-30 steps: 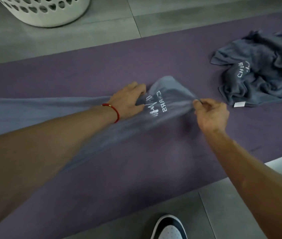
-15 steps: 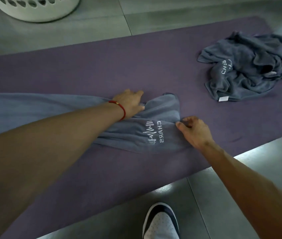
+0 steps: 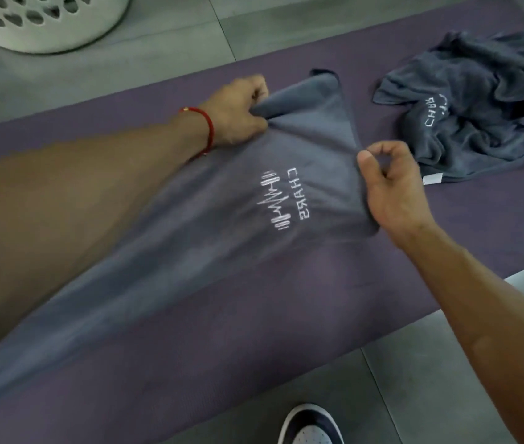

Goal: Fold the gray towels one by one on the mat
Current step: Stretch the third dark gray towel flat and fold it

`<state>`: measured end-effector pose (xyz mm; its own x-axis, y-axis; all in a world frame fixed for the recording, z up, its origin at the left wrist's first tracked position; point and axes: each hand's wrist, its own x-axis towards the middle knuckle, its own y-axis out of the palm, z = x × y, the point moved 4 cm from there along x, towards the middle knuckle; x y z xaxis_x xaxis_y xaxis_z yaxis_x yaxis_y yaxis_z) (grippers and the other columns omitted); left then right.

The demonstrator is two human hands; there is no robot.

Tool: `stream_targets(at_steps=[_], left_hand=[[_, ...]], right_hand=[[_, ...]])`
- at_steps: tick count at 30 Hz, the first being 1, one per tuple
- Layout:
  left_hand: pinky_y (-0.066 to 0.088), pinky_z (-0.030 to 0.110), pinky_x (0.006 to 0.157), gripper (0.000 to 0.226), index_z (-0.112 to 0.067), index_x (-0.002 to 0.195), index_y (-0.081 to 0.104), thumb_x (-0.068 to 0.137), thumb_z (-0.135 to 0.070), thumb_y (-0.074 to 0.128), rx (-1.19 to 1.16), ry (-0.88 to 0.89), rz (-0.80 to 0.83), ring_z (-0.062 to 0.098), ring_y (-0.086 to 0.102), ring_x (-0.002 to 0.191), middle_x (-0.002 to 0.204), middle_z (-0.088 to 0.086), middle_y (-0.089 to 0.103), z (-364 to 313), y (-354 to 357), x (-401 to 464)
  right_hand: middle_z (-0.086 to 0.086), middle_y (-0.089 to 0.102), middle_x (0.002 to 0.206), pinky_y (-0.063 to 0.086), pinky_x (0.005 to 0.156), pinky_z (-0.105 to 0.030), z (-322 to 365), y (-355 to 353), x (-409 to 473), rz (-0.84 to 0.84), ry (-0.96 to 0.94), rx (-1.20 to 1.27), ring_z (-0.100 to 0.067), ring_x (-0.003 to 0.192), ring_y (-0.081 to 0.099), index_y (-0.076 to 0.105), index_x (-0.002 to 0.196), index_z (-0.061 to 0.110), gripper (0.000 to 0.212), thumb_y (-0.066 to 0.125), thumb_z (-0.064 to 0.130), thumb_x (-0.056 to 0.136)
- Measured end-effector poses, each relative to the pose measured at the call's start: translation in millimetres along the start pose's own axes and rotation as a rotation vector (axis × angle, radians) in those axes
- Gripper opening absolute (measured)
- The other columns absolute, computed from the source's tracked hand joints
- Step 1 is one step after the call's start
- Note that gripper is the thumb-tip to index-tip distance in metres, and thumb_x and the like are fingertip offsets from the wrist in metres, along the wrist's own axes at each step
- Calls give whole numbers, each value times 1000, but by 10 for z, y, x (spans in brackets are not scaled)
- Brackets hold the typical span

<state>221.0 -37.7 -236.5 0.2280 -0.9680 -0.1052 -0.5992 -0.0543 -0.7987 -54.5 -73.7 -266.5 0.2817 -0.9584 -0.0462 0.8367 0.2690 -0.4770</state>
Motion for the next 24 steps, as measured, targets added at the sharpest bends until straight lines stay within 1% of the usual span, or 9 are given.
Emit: stream_targets(at_steps=[2,5,9,12,16,19,20,22,24], left_hand=[[42,28,66,35,-21,107,49,79,-5,64,13,-82,35,21,50,86,94,-1,55,113,-11,152],[45,32,79,52,-19,132,49,84,-13,69,48,-238,191,23,55,98,115,4,57,365,278,272],[47,29,97,42,-17,129,59,90,-35,64,-35,-302,84,22,61,113,123,3,66,484,485,416],[47,30,100,43,-12,126,65,92,-39,63,1,-294,84,25,61,116,124,6,66,417,520,562],[51,29,97,41,-8,119,69,87,-33,72,8,-327,151,25,64,112,122,8,68,316,569,794],[46,10,59,34,-6,114,69,88,-29,75,30,-327,230,19,65,81,114,12,69,206,533,952],[45,10,55,37,-5,118,69,88,-25,76,36,-313,226,19,64,80,118,13,69,149,472,998],[49,18,73,42,-9,125,69,85,-20,78,26,-279,180,18,66,95,117,6,70,64,314,1145],[49,25,79,34,-10,117,72,85,-20,78,68,-248,123,15,62,91,104,1,69,-27,164,1266]], right_hand=[[12,66,77,50,75,-33,-124,94,37,170,185,142,-4,68,59,61,104,24,17,60,40,99],[15,68,89,51,84,-28,-404,191,-121,353,276,-134,-3,83,64,65,109,27,27,69,47,91],[9,62,108,42,80,-21,-485,239,-312,295,309,-321,-11,97,61,60,126,25,52,79,45,82],[11,64,91,41,66,-23,-515,300,-404,308,286,-431,-15,88,61,63,107,23,32,75,44,85],[12,57,77,35,57,-29,-441,197,-428,230,205,-420,-17,76,54,49,99,27,16,60,39,98],[7,65,74,40,57,-33,-386,74,-443,165,142,-325,-12,67,57,48,102,30,16,55,45,99],[6,66,73,44,59,-33,-380,31,-459,150,128,-307,-11,68,60,49,101,32,16,56,45,98],[9,68,74,47,64,-34,-372,-65,-481,107,116,-270,-9,71,62,52,97,31,16,59,45,96],[13,67,72,46,63,-29,-429,-151,-469,80,152,-227,-3,67,61,58,90,28,20,64,46,93]])
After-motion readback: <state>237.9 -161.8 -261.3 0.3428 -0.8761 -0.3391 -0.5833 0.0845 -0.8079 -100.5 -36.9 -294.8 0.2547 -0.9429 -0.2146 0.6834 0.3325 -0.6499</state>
